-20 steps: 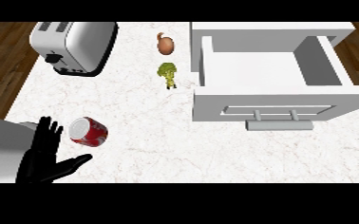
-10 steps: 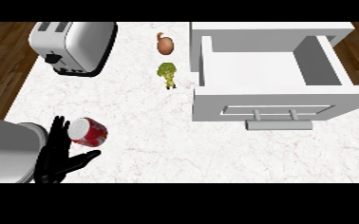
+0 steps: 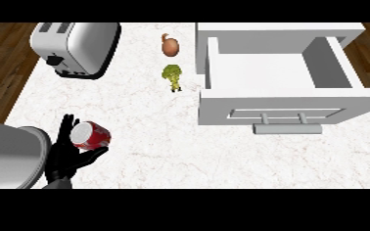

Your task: Pick up the can, place it into the drawer and close the drawer

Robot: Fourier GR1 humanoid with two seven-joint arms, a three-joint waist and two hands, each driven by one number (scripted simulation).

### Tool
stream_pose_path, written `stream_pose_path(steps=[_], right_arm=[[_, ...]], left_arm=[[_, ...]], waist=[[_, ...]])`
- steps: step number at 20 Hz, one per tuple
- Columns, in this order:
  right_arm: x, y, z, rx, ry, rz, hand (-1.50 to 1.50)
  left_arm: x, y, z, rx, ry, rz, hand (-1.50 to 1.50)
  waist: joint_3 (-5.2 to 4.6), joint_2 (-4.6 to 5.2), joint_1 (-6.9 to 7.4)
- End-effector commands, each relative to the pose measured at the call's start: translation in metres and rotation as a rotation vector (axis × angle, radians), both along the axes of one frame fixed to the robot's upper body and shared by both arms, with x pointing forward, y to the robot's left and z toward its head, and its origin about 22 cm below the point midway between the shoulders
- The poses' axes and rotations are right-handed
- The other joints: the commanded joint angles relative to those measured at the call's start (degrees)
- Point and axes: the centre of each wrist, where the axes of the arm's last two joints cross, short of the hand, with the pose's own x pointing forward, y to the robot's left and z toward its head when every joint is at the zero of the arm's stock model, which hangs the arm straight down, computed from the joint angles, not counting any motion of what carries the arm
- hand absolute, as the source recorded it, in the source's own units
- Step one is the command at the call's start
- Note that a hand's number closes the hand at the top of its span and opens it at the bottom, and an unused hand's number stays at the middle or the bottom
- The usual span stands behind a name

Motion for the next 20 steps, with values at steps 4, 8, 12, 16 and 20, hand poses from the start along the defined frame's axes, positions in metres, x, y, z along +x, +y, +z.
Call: stream_pose_path(steps=[4,8,12,16,20], right_arm=[[-0.004,-0.002,0.002,0.003,0.024,0.027,-1.50],[-0.004,0.015,0.000,0.016,0.005,0.011,-1.50],[0.003,0.016,0.003,0.050,-0.004,0.011,-1.50],[0.005,-0.001,-0.005,0.025,0.010,0.013,-1.50],[-0.003,0.017,-0.006,0.040,-0.001,-0.014,-1.50]], left_arm=[[0.018,0.000,-0.001,-0.080,-0.044,-0.035,1.50],[0.024,-0.004,0.002,-0.105,-0.063,-0.111,1.50],[0.052,-0.016,0.019,-0.121,-0.144,-0.171,1.50],[0.055,-0.034,0.032,-0.120,-0.206,-0.239,1.50],[0.083,-0.074,0.054,-0.112,-0.202,-0.228,1.50]], waist=[[-0.04,0.05,-0.09],[-0.03,0.04,-0.17],[-0.05,0.08,-0.13],[0.01,-0.07,0.18],[0.02,-0.09,-0.08]])
